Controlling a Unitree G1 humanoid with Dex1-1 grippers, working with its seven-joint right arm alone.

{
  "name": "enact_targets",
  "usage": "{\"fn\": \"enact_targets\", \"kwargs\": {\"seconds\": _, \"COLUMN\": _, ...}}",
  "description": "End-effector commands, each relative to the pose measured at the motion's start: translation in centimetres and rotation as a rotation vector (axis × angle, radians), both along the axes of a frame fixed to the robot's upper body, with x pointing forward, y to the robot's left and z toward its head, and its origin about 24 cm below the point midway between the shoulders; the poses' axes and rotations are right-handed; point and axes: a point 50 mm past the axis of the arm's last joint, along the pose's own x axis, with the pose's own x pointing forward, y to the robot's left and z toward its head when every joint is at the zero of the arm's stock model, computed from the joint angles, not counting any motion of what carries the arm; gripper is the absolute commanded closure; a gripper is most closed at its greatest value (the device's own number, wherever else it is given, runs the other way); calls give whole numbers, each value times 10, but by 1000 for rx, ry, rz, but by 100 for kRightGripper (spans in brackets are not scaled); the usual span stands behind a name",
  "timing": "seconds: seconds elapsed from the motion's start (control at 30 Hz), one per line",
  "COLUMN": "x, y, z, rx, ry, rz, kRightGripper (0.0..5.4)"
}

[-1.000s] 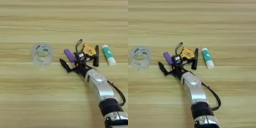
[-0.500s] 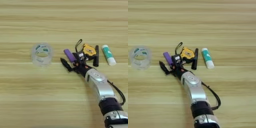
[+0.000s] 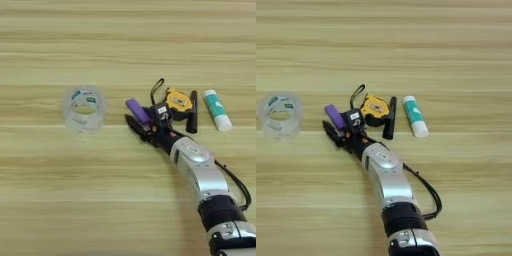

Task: Move the objects on the table

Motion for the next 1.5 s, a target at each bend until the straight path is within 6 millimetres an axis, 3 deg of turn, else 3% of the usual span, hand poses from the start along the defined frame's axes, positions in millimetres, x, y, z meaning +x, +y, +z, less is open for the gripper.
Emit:
{"fn": "enact_targets", "kwargs": {"seconds": 0.03, "x": 10, "y": 1, "z": 17, "rx": -12, "ry": -61, "rz": 11, "kRightGripper": 324}}
{"fn": "enact_targets", "kwargs": {"seconds": 0.27, "x": 10, "y": 2, "z": 17, "rx": -4, "ry": -67, "rz": 17, "kRightGripper": 399}}
{"fn": "enact_targets", "kwargs": {"seconds": 0.7, "x": 9, "y": 2, "z": 22, "rx": 1, "ry": -89, "rz": 12, "kRightGripper": 399}}
{"fn": "enact_targets", "kwargs": {"seconds": 0.9, "x": 3, "y": 4, "z": 48, "rx": 14, "ry": -194, "rz": 19, "kRightGripper": 399}}
{"fn": "enact_targets", "kwargs": {"seconds": 1.23, "x": -3, "y": -2, "z": 70, "rx": -3, "ry": -270, "rz": -6, "kRightGripper": 399}}
{"fn": "enact_targets", "kwargs": {"seconds": 1.5, "x": -8, "y": -38, "z": 105, "rx": -21, "ry": -395, "rz": -129, "kRightGripper": 399}}
